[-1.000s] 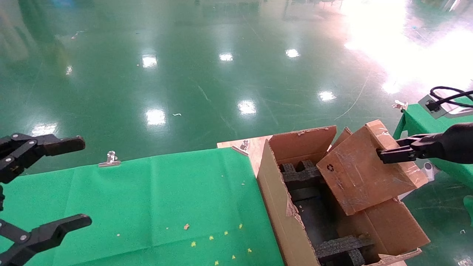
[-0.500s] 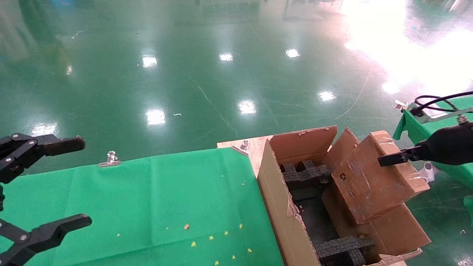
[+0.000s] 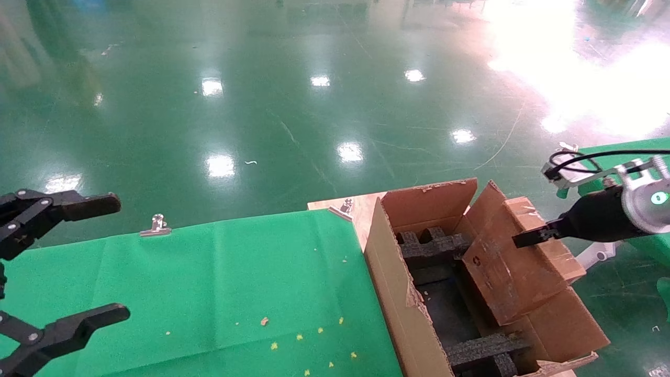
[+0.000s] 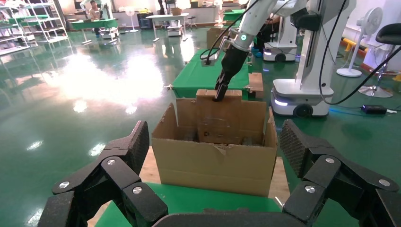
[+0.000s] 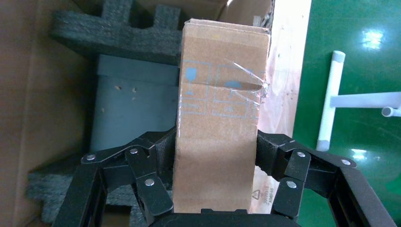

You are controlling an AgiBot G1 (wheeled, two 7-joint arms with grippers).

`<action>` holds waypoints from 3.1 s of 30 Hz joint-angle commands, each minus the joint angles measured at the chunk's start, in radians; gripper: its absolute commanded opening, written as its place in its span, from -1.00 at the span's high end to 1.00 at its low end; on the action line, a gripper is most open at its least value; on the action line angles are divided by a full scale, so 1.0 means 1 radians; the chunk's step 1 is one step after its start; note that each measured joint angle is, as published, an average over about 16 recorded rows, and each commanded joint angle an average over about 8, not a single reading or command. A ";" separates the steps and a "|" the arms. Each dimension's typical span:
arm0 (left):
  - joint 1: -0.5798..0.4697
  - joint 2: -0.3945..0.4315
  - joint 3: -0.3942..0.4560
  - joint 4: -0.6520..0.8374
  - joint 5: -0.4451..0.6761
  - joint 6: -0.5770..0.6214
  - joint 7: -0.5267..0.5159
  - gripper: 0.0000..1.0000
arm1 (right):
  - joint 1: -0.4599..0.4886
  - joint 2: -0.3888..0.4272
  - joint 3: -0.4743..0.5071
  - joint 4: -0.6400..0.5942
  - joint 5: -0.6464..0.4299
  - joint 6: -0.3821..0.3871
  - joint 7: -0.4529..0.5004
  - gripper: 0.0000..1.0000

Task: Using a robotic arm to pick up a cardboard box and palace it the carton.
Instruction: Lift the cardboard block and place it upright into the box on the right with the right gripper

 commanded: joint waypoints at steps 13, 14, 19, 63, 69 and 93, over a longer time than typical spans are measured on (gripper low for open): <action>0.000 0.000 0.000 0.000 0.000 0.000 0.000 -1.00 | -0.108 -0.056 -0.021 -0.013 -0.005 0.127 0.067 1.00; 0.000 0.000 0.000 0.000 0.000 0.000 0.000 -1.00 | -0.116 -0.061 -0.020 -0.020 -0.001 0.135 0.066 1.00; 0.000 0.000 0.000 0.000 0.000 0.000 0.000 -1.00 | -0.158 -0.086 -0.016 -0.063 0.022 0.166 0.052 1.00; 0.000 0.000 0.000 0.000 0.000 0.000 0.000 -1.00 | -0.407 -0.286 0.067 -0.434 0.232 0.133 -0.233 -1.00; 0.000 0.000 0.000 0.000 0.000 0.000 0.000 -1.00 | -0.404 -0.283 0.066 -0.427 0.229 0.134 -0.229 -1.00; 0.000 0.000 0.000 0.000 0.000 0.000 0.000 -1.00 | -0.348 -0.250 0.073 -0.376 0.219 0.142 -0.238 -1.00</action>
